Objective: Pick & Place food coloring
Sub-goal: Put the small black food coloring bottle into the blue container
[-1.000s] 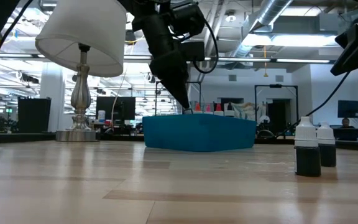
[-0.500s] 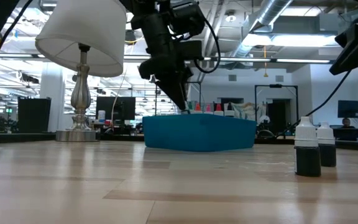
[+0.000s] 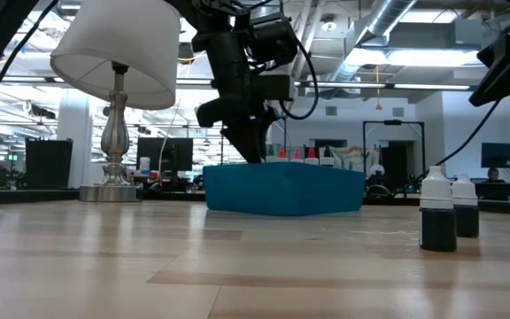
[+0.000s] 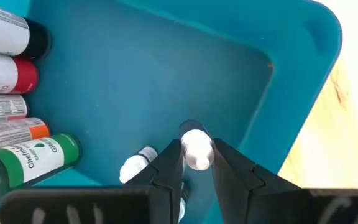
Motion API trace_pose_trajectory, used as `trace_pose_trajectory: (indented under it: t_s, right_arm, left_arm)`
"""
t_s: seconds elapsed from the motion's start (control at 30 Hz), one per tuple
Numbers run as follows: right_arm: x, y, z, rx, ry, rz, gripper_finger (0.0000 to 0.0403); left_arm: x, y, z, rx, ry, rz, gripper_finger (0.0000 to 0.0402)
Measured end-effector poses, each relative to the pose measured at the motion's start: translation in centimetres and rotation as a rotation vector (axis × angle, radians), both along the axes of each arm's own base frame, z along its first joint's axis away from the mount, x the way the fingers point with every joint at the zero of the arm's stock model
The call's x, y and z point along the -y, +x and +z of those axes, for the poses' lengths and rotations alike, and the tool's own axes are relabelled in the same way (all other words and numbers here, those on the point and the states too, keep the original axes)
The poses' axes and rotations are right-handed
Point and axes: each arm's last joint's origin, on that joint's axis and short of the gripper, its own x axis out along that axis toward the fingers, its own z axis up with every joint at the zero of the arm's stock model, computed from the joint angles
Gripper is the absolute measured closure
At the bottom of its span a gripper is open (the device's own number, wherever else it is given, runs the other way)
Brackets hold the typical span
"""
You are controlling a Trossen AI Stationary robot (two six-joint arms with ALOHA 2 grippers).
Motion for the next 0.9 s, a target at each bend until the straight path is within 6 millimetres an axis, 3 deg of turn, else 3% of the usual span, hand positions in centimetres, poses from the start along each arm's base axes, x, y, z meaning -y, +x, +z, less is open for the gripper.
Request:
trace_pose_trajectory:
  t_s: [0.37, 0.7, 0.9]
  right_arm:
    - [0.0, 0.0, -0.1, -0.004, -0.008, 0.002, 0.0291]
    - [0.0, 0.1, -0.1, -0.004, -0.009, 0.000, 0.0291]
    - [0.2, 0.2, -0.1, -0.004, -0.012, -0.010, 0.0291]
  left_arm:
    - [0.0, 0.1, 0.0, -0.001, 0.026, -0.065, 0.0339]
    - [-0.1, 0.4, -1.5, -0.049, 0.038, -0.083, 0.0339]
    - [-0.1, 0.6, -0.9, -0.065, 0.050, -0.079, 0.0339]
